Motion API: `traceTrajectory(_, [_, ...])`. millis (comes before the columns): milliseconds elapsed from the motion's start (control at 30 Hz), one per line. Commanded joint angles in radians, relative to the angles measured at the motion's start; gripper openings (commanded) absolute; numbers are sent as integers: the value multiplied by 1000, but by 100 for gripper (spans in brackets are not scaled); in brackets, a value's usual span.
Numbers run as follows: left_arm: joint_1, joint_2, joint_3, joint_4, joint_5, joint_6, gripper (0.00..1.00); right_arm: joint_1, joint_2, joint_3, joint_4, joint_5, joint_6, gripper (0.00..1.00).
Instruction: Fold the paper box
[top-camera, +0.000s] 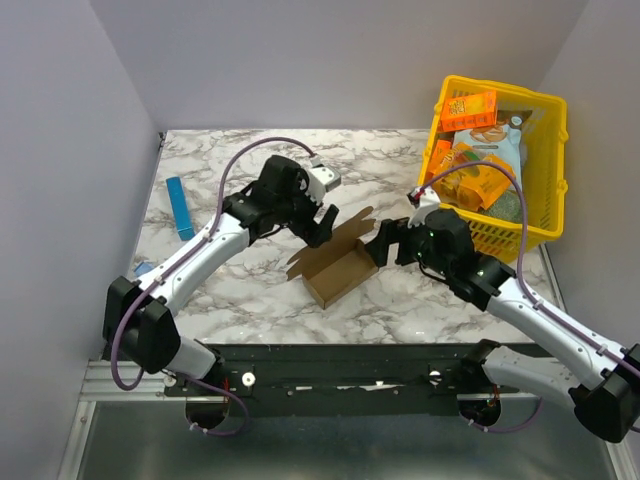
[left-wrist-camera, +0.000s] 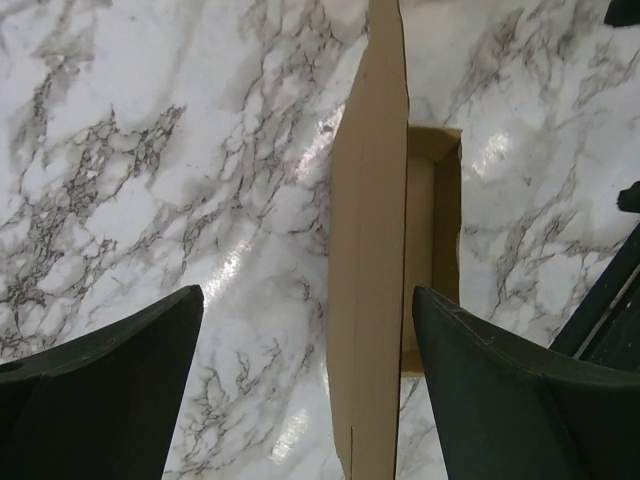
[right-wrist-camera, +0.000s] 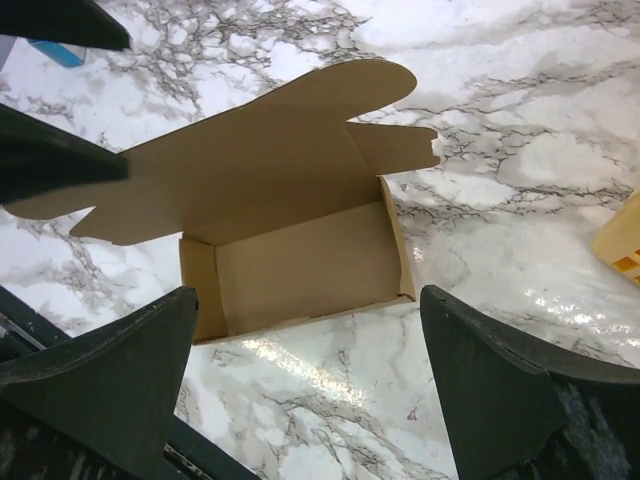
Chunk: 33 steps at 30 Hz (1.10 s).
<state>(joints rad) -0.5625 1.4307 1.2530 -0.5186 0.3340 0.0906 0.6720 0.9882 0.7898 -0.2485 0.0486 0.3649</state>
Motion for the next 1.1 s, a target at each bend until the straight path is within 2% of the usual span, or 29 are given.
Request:
traceTrajectory(0, [-59, 40, 72, -90, -56, 110, 93, -6, -66, -30, -29, -30, 8, 100])
traceTrajectory(133, [-108, 97, 112, -109, -98, 133, 88, -6, -118, -72, -34, -29, 23, 100])
traceTrajectory(233, [-138, 155, 146, -130, -139, 155, 70, -6, -137, -95, -43, -18, 25, 100])
traceTrajectory(267, [-155, 171, 166, -139, -147, 156, 59, -5, -141, -96, -54, -7, 26, 100])
traceTrajectory(333, [-169, 212, 180, -161, -171, 166, 54, -5, -143, -98, -63, 0, 22, 100])
traceTrajectory(433, [-189, 237, 181, -167, -178, 187, 34, -6, -155, -97, -80, 16, 9, 100])
traceTrajectory(467, [-189, 234, 178, -167, -168, 198, 20, -6, -157, -96, -89, 20, 5, 100])
traceTrajectory(567, [-192, 208, 158, -163, -118, 247, 12, -6, -157, -100, -109, 36, -12, 100])
traceTrajectory(767, [-194, 97, 56, -146, 6, 351, 7, -20, -148, -129, -103, 30, -38, 100])
traceTrajectory(867, [-198, 65, 20, -142, 31, 365, 8, -31, -119, -150, -69, 19, -53, 100])
traceTrajectory(900, [-200, 60, 17, -146, 37, 368, 12, -34, -111, -162, -52, 5, -61, 100])
traceTrajectory(933, [-203, 53, 19, -144, 34, 367, 24, -35, -102, -170, -35, -4, -64, 100])
traceTrajectory(967, [-204, 48, 19, -141, 24, 357, 58, -35, -92, -176, 3, -12, -67, 100])
traceTrajectory(1033, [-206, 42, 29, -136, -16, 337, 69, -38, -71, -196, 35, -23, -70, 100])
traceTrajectory(1067, [-206, 36, 31, -129, -50, 327, 81, -40, -63, -198, 63, -23, -73, 100])
